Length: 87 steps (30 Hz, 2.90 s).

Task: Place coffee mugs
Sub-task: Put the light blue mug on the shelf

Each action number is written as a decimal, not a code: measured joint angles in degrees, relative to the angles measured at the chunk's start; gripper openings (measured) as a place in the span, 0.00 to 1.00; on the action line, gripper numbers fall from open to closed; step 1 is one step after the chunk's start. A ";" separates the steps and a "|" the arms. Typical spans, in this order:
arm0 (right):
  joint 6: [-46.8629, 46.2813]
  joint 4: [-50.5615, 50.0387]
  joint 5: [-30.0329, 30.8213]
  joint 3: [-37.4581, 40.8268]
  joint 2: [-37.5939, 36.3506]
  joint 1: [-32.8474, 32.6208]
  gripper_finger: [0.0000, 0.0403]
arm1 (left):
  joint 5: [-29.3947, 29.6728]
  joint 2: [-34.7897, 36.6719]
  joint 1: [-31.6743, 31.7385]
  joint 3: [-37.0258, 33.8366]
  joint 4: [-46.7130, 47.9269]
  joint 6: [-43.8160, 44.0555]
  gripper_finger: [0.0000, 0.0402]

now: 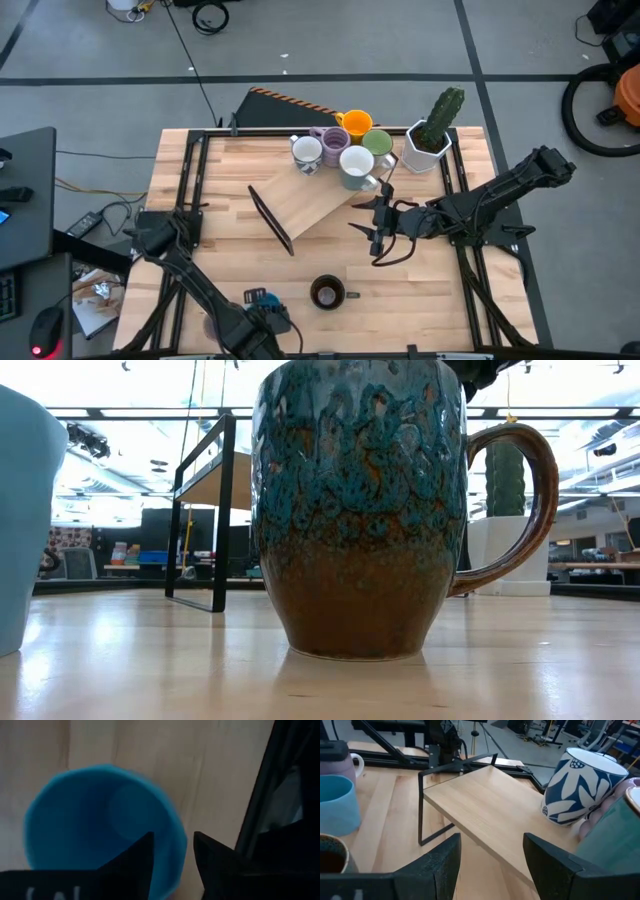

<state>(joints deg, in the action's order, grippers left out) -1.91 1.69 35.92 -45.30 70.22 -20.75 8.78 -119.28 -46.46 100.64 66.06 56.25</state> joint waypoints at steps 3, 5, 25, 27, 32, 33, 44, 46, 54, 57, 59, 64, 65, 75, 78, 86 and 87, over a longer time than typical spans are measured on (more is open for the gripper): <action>0.38 0.28 0.00 0.00 0.00 0.00 0.55 | 0.01 -0.69 -0.02 -0.04 0.29 -2.18 0.35; 0.37 0.43 0.00 0.00 0.00 0.00 0.55 | 0.38 -0.80 -0.02 -0.04 0.24 -3.55 0.34; 0.17 0.39 -0.04 0.00 0.00 -0.15 0.55 | 1.83 4.59 0.80 -0.04 11.22 -19.27 0.07; 0.09 0.42 -0.04 0.00 0.00 -0.15 0.55 | 2.08 7.18 1.38 -0.04 12.69 -22.16 0.07; -1.09 0.39 -0.04 0.00 0.00 -0.17 0.55 | 4.94 13.92 2.38 -0.02 13.37 -34.05 0.09; -1.09 0.39 -0.07 0.00 0.00 -0.23 0.55 | 4.99 15.31 2.80 -0.02 14.34 -36.11 0.09; -0.37 0.86 -0.07 0.00 0.00 0.01 0.55 | 11.24 30.30 10.21 -0.02 19.86 -59.87 0.08; 0.32 1.02 -0.07 0.00 0.00 0.26 0.55 | 13.76 32.51 12.00 -0.02 19.91 -64.45 0.08; 1.32 1.31 0.39 0.00 0.00 0.33 0.55 | 16.29 37.98 25.03 0.02 19.89 -85.49 0.08; 0.33 1.47 0.46 0.00 0.00 0.33 0.55 | 10.33 38.05 32.51 0.02 19.72 -92.34 0.08; -0.50 1.44 0.44 0.00 0.00 0.32 0.55 | 7.09 37.79 37.36 0.03 19.32 -95.74 0.08; -1.36 1.27 0.44 -0.02 0.00 -0.61 0.55 | -1.98 36.15 46.67 -1.57 17.90 -100.42 0.08; -1.33 1.19 0.44 -0.02 0.00 -0.83 0.55 | -3.32 36.13 48.11 -2.75 17.99 -101.34 0.08; -1.28 2.13 2.48 -0.02 0.00 -1.32 0.54 | -5.92 36.06 54.93 -11.29 15.10 -112.16 0.08; -0.96 3.17 2.52 -0.02 0.00 -1.18 0.54 | -7.57 36.05 57.22 -12.20 13.62 -113.98 0.08; -0.87 3.66 2.60 -0.02 0.00 -1.14 0.54 | -9.26 36.19 61.55 -14.95 12.43 -114.96 0.07; -0.87 3.77 2.60 -0.02 0.00 -1.16 0.54 | -9.23 36.19 61.70 -14.99 12.32 -114.66 0.07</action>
<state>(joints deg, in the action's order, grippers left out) -2.79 5.46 38.52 -45.32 70.22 -21.91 -0.45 -83.09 15.24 85.65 78.37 -58.41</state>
